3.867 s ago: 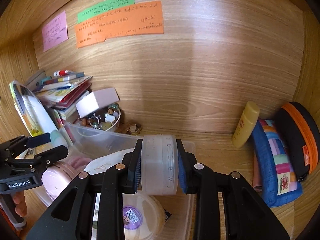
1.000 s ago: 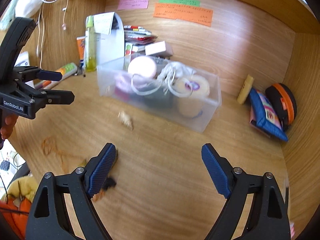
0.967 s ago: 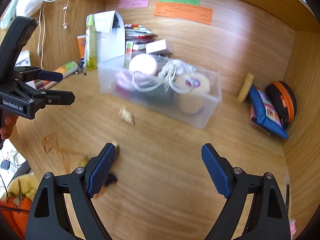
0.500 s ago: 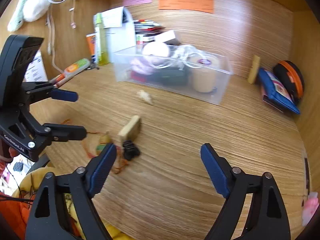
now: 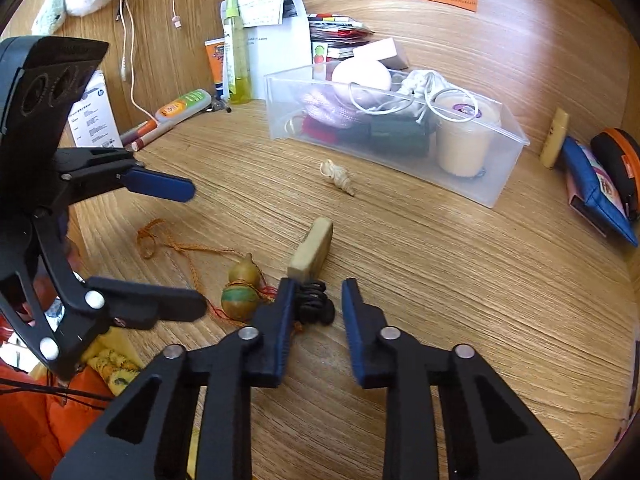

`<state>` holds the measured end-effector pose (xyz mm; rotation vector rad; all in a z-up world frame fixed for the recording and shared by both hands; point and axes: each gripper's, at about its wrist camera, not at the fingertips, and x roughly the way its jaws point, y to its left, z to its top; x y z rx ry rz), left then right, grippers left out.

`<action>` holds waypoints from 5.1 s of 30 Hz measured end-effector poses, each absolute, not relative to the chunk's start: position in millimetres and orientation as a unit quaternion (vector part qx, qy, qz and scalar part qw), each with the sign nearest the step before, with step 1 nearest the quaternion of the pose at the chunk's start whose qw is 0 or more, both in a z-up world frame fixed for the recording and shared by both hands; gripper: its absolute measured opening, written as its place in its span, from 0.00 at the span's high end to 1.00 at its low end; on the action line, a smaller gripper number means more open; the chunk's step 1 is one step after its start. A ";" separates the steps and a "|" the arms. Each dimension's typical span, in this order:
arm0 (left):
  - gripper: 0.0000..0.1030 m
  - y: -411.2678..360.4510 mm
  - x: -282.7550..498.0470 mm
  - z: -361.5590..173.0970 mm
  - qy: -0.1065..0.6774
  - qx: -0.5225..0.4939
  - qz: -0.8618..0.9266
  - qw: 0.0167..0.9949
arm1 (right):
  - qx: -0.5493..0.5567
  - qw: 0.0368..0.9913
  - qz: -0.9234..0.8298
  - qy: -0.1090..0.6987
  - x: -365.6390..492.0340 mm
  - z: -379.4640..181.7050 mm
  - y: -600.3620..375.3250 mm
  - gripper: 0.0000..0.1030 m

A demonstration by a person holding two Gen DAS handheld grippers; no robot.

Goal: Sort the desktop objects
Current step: 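Grasp the black hair clip with the right tool while the left approaches the gourd, then grasp the green-yellow gourd with the left tool while the right lifts the clip, then carry the gourd and hair clip over the clear bin, then open the left tool to drop the gourd while the right drops the clip, then withdraw both open tools toward the shell and beige block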

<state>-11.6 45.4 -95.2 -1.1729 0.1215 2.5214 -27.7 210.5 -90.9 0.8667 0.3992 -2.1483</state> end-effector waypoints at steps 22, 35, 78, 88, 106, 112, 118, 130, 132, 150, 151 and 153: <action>0.47 77.1 -17.4 -106.5 0.081 -0.391 0.896 0.192 | 0.343 0.371 -0.857 0.104 -40.2 -80.0 246.1 0.87; 0.60 57.4 -18.4 -100.5 0.047 -0.375 0.910 0.172 | 0.347 0.369 -0.858 0.085 -46.8 -73.8 251.2 0.87; 0.59 -49.5 -117.3 3.5 -0.020 -0.256 0.966 0.016 | 0.277 0.336 -0.898 0.070 -164.3 16.3 231.2 0.87; 0.59 -45.7 -157.0 -22.6 -0.027 -0.290 0.956 0.025 | 0.303 0.323 -0.894 0.066 -193.9 -4.8 226.4 0.87; 0.60 -32.7 -163.2 -46.6 0.008 -0.315 0.949 0.024 | 0.307 0.300 -0.898 0.097 -192.5 -23.5 224.1 0.87; 0.59 -28.4 -165.0 -50.3 0.018 -0.319 0.947 0.023 | 0.291 0.291 -0.904 0.117 -188.2 -24.6 218.8 0.83; 0.56 -27.9 -164.7 -49.8 0.019 -0.317 0.948 0.026 | 0.276 0.281 -0.908 0.144 -183.5 -26.8 210.9 0.77; 0.15 -18.5 -149.6 -37.7 0.050 -0.265 0.963 0.018 | 0.266 0.281 -0.912 0.133 -178.8 -23.9 213.2 0.50; 0.14 -19.3 -149.3 -36.7 0.050 -0.263 0.963 0.017 | 0.261 0.284 -0.913 0.130 -177.0 -21.8 214.3 0.47; 0.04 -33.2 -127.6 -31.4 0.021 -0.308 0.951 0.008 | 0.266 0.289 -0.914 0.099 -159.3 -7.1 231.3 0.24; 0.04 -32.0 -123.1 -31.0 0.028 -0.308 0.951 0.003 | 0.267 0.293 -0.913 0.100 -155.0 -6.9 231.9 0.22; 0.04 -30.1 -116.1 -30.2 0.037 -0.308 0.951 -0.002 | 0.264 0.304 -0.910 0.100 -142.7 -6.6 233.4 0.20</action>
